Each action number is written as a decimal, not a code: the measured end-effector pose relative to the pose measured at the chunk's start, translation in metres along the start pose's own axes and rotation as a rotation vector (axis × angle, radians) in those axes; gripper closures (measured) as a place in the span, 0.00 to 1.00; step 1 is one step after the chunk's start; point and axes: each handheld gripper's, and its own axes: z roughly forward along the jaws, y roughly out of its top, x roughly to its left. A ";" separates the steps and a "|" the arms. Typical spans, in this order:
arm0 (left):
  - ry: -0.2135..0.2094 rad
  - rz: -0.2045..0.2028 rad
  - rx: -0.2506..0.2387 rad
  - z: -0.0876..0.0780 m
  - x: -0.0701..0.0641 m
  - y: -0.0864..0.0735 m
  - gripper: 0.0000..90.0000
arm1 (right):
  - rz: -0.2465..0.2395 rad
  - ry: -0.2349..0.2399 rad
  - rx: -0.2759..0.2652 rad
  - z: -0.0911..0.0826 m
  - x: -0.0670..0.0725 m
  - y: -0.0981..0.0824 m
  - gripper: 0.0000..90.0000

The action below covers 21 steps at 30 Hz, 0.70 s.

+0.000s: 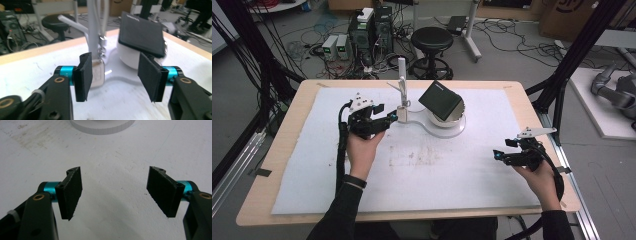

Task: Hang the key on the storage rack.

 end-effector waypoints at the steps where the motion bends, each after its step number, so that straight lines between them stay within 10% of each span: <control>1: -0.016 -0.005 0.019 -0.003 -0.001 -0.003 0.48 | -0.001 0.001 -0.002 0.000 0.000 0.000 0.32; 21: -0.057 0.051 0.091 -0.028 -0.011 -0.027 0.41 | -0.011 0.008 0.013 0.004 0.004 0.001 0.32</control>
